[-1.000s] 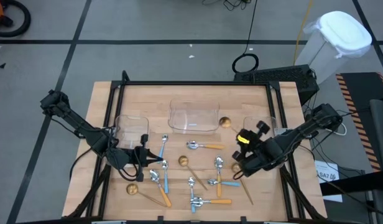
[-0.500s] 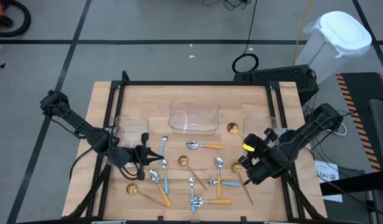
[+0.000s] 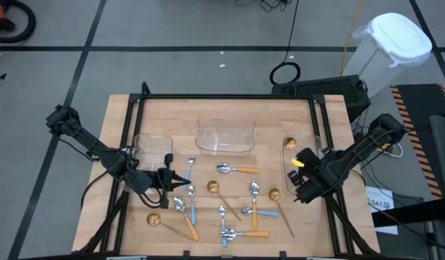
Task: Sort silverware by color (type)
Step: Put the gold spoon into the right transparent bin
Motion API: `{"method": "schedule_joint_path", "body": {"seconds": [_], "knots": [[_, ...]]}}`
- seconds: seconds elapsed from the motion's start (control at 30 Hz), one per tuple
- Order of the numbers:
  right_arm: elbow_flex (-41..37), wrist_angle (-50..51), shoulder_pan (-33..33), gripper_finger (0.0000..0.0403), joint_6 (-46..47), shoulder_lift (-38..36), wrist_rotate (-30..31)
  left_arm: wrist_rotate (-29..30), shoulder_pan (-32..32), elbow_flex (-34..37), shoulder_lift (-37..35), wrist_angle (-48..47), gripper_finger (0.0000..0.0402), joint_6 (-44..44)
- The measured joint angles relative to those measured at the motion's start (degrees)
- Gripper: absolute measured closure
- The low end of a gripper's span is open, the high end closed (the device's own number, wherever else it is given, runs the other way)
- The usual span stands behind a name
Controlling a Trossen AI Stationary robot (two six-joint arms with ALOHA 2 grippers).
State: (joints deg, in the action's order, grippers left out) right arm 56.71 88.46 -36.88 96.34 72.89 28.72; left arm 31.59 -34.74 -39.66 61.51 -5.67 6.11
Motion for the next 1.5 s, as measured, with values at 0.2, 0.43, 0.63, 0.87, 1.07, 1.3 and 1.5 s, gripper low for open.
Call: {"method": "schedule_joint_path", "body": {"seconds": [0.2,0.43,0.63,0.87,1.07,1.3,1.5], "knots": [[-6.4,-6.3,0.0,0.0391,1.7,-0.4,-2.0,0.0,1.0,0.0,0.0,0.0,0.0401,0.0],[-11.1,-10.6,0.0,0.0390,3.7,-0.4,-2.0,0.0,2.2,0.0,0.0,0.0,0.0401,0.6],[-14.8,-17.2,0.0,0.0390,3.0,-0.4,-2.0,0.0,2.2,0.0,0.0,0.0,0.0401,0.9],[-15.2,-18.9,0.0,0.0390,3.0,-0.1,-3.0,0.0,2.2,0.0,0.0,0.0,0.0401,1.5],[-15.3,-19.5,0.0,0.0390,2.3,1.9,-3.8,0.0,2.2,0.0,0.0,0.0,0.0401,1.5],[-15.3,-19.8,0.1,0.0377,2.0,5.4,-6.5,0.0,2.2,0.0,0.0,0.3,0.0401,1.9],[-15.3,-19.8,0.1,0.0354,2.0,6.8,-6.5,0.0,2.2,0.0,0.0,1.5,0.0401,1.8]]}}
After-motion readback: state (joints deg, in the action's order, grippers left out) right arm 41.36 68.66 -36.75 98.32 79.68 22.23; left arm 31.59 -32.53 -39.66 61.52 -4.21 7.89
